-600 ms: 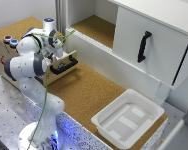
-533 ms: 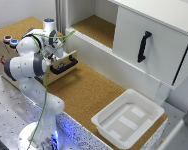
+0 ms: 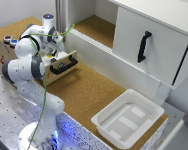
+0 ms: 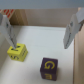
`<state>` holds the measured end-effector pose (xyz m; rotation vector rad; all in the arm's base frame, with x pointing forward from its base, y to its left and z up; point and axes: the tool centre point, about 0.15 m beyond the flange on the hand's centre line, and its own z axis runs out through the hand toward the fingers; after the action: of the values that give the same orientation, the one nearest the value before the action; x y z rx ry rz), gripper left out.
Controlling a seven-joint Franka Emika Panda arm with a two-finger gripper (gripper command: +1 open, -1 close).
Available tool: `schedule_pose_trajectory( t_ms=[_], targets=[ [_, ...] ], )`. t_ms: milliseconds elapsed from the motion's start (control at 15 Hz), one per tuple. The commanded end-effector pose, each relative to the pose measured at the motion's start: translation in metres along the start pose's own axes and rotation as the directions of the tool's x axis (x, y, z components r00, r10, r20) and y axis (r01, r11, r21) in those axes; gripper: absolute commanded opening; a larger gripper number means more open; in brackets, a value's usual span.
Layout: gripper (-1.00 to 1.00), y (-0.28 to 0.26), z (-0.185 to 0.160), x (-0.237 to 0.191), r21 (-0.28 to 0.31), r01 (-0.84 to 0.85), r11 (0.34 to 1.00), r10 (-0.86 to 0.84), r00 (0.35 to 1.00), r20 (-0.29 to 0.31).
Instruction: Push the handle of the drawer
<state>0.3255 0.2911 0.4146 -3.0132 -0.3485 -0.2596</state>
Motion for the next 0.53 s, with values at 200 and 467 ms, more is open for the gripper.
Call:
schedule_pose_trajectory(
  t_ms=[200,467],
  targets=[
    [1.0,0.094,-0.072,-0.003,-0.014,0.044,0.999,-0.044,0.999,0.017],
    [1.0,0.166,-0.07,-0.021,0.05,0.024,0.998,-0.023,1.0,-0.021]
  ],
)
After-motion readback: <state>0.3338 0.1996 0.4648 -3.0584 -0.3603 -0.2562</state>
